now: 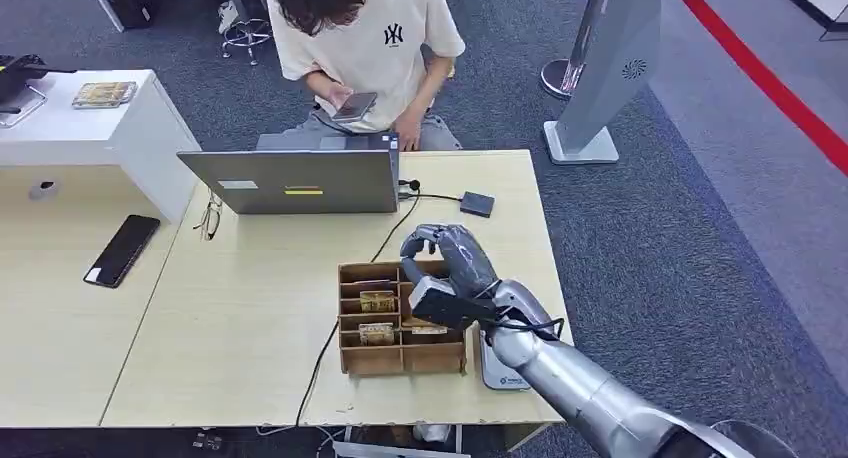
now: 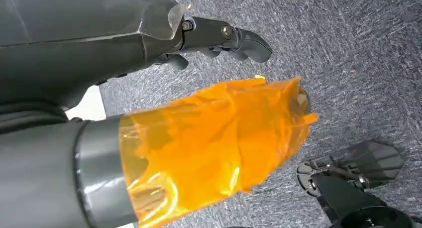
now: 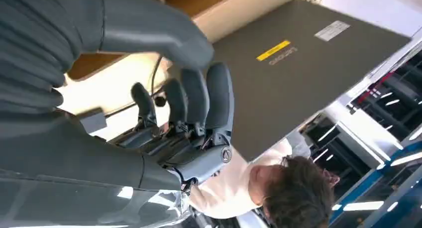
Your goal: Pass the card to the sensor for recognition and then transmit it.
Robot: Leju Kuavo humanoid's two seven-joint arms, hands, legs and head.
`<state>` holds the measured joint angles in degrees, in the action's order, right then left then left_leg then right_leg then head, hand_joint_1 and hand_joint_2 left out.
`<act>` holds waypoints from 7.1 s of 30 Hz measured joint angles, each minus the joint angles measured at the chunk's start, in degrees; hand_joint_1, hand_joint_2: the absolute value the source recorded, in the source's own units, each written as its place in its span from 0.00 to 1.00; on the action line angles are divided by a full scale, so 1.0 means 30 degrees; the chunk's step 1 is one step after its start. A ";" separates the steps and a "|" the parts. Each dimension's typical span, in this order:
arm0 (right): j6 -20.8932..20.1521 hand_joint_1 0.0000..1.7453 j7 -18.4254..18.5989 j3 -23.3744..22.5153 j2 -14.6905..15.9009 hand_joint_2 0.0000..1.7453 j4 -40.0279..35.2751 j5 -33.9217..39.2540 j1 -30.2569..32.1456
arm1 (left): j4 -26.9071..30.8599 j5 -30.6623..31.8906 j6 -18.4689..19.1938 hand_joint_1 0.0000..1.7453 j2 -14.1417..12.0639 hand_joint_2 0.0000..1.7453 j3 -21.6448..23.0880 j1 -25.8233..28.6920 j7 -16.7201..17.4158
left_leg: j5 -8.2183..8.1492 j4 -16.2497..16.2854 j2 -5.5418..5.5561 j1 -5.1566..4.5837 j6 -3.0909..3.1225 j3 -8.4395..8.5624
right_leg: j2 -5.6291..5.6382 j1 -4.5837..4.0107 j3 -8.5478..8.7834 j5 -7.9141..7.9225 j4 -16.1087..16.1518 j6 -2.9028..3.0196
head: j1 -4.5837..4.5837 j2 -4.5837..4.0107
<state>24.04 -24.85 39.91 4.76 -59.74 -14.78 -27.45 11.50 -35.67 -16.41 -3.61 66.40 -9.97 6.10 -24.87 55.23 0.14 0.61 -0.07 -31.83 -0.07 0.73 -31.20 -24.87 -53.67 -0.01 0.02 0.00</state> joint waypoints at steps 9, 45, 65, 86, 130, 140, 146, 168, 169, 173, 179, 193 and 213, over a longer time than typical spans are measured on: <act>0.1138 0.37 0.0379 -0.0400 0.1137 1.00 -0.0902 -0.0553 0.0434 | 0.0000 -0.0153 -0.0161 0.00 0.0000 0.00 -0.0299 0.0259 -0.0124 | -0.0002 0.0000 0.0001 -0.0005 0.0001 -0.0001 | 0.0001 0.0003 -0.0001 0.0000 0.0006 -0.0001 | 0.0000 0.0000; -0.1863 0.61 0.1990 0.0328 0.3207 1.00 -0.3614 -0.2828 0.1282 | 0.0000 -0.0022 0.0109 0.00 0.0000 0.00 -0.0626 0.0354 -0.0292 | -0.0002 0.0000 0.0003 -0.0003 0.0001 -0.0006 | -0.0003 0.0002 0.0001 0.0000 0.0005 0.0000 | 0.0000 0.0000; -0.2956 0.52 0.2769 0.2280 0.3979 1.00 -0.3803 -0.3818 0.0602 | 0.0000 0.0102 0.0306 0.00 0.0000 0.00 -0.0758 0.0323 -0.0284 | -0.0001 0.0000 0.0001 -0.0001 0.0001 -0.0007 | -0.0002 0.0000 0.0002 0.0000 0.0004 -0.0001 | 0.0000 0.0000; -0.2045 0.54 0.2936 0.2390 0.3979 1.00 -0.3781 -0.4422 0.0126 | 0.0000 0.0226 0.0320 0.00 0.0095 0.00 -0.0932 0.0322 -0.0350 | -0.0001 0.0000 0.0002 -0.0002 0.0002 -0.0007 | -0.0003 0.0001 0.0003 0.0000 0.0004 -0.0001 | 0.0000 0.0000; -0.2817 0.50 0.3563 0.2339 0.3476 1.00 -0.0983 -0.3643 -0.0557 | 0.0000 0.0459 0.0357 0.00 0.0262 0.00 -0.1056 0.0308 -0.0182 | 0.0000 0.0000 0.0008 -0.0001 0.0002 -0.0008 | -0.0008 0.0001 0.0005 0.0001 0.0003 -0.0001 | 0.0000 0.0000; -0.2774 0.80 0.3563 0.2047 0.3338 1.00 -0.0342 -0.3489 -0.0772 | 0.0000 0.0466 0.0327 0.00 0.0270 0.00 -0.1071 0.0314 -0.0175 | 0.0001 0.0000 0.0014 -0.0002 0.0003 -0.0008 | -0.0016 0.0001 0.0008 0.0001 0.0003 -0.0001 | 0.0000 0.0000; -0.2752 0.87 0.3563 0.2018 0.3257 1.00 -0.0065 -0.3410 -0.1012 | 0.0000 0.0466 0.0327 0.00 0.0277 0.00 -0.1151 0.0314 -0.0175 | 0.0002 0.0000 0.0014 -0.0002 0.0003 -0.0008 | -0.0016 0.0001 0.0008 0.0001 0.0003 -0.0001 | 0.0000 0.0000; -0.4631 0.91 0.2048 0.1224 0.3126 1.00 0.0291 0.0057 -0.1317 | 0.0000 0.0525 0.0276 0.00 0.0277 0.00 -0.1500 0.0375 -0.0270 | 0.0001 0.0000 0.0018 -0.0003 0.0003 -0.0008 | -0.0014 0.0002 0.0007 0.0001 0.0003 -0.0002 | -0.0007 0.0000; -0.4836 0.91 0.1828 0.1092 0.3126 1.00 0.0284 0.0468 -0.1317 | 0.0000 0.0525 0.0269 0.00 0.0277 0.00 -0.1537 0.0379 -0.0299 | 0.0001 0.0000 0.0017 -0.0002 0.0003 -0.0008 | -0.0016 0.0001 0.0007 0.0001 0.0003 -0.0001 | 0.0000 0.0000; -0.5448 0.91 0.1187 0.0604 0.3126 1.00 0.0270 0.1844 -0.1331 | 0.0000 0.0517 0.0240 0.00 0.0277 0.00 -0.1581 0.0402 -0.0437 | 0.0001 0.0000 0.0018 -0.0001 0.0003 -0.0008 | -0.0014 0.0000 0.0008 0.0001 0.0002 -0.0001 | 0.0000 0.0000; -0.6023 0.89 0.0612 0.0131 0.3126 1.00 0.0262 0.2862 -0.1390 | 0.0000 0.0524 0.0211 0.00 0.0277 0.00 -0.1690 0.0409 -0.0466 | 0.0003 0.0000 0.0017 -0.0001 0.0003 -0.0007 | -0.0017 0.0000 0.0011 0.0001 0.0001 -0.0001 | 0.0000 0.0000; -0.7014 0.88 -0.0510 -0.0459 0.3126 1.00 -0.0037 0.4846 -0.1501 | 0.0000 0.0525 0.0094 0.00 0.0277 0.00 -0.2004 0.0478 -0.0619 | 0.0003 0.0000 0.0017 -0.0001 0.0003 -0.0006 | -0.0013 -0.0001 0.0008 0.0002 0.0001 -0.0002 | 0.0000 0.0000; -0.8158 0.95 -0.1908 -0.1420 0.3119 1.00 -0.1479 0.6484 -0.1511 | 0.0000 0.0641 0.0065 0.00 0.0277 0.00 -0.2025 0.0562 -0.0831 | 0.0003 0.0000 0.0017 -0.0001 0.0003 -0.0007 | -0.0014 0.0000 0.0011 0.0002 0.0001 -0.0002 | 0.0000 0.0000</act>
<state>-0.44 -30.58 35.65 14.12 -64.17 4.68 -31.98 11.50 -33.75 -16.22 -2.78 60.33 -8.28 3.61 -24.86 55.23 0.20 0.61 -0.06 -31.85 -0.11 0.73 -31.17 -24.87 -53.67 -0.02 0.02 0.00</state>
